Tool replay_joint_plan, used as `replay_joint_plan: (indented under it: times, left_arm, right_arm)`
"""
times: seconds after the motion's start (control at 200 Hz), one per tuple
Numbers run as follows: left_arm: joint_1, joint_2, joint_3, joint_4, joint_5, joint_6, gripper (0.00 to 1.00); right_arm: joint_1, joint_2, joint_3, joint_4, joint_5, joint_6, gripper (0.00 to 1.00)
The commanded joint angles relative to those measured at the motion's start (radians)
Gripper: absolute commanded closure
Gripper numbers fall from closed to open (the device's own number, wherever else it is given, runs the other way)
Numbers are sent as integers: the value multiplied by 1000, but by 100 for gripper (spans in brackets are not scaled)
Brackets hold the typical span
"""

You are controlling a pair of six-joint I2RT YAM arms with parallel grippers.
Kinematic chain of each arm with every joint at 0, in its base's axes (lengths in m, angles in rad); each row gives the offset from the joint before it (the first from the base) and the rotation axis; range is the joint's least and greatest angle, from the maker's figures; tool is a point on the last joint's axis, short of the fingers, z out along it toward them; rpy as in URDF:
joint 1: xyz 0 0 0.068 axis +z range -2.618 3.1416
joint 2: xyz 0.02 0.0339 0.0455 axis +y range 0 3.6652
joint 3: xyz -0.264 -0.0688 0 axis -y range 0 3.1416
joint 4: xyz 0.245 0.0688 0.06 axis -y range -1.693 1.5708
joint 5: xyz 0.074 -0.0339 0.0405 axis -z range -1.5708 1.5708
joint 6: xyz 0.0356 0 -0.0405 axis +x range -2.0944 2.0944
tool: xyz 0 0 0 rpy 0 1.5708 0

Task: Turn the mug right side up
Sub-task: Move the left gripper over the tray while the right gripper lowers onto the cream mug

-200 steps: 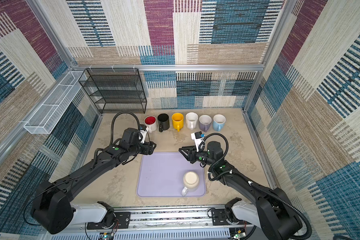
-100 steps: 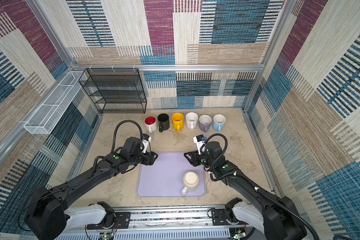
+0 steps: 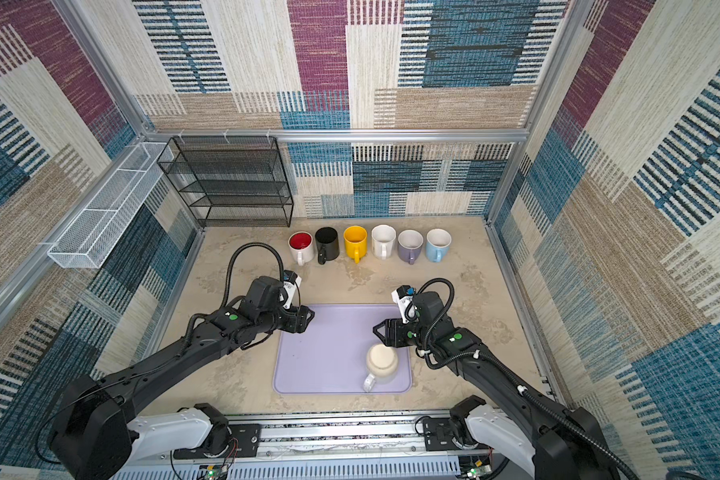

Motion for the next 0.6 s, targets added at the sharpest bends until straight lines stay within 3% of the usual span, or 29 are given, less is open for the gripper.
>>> replay_joint_plan:
  times: [0.0, 0.596]
  left_arm:
    - [1, 1, -4, -9, -8, -7, 25]
    - [1, 11, 1, -9, -2, -12, 25]
  right_arm:
    - [1, -24, -6, -58, -16, 21, 35]
    - [2, -118, -43, -208, -71, 119, 17]
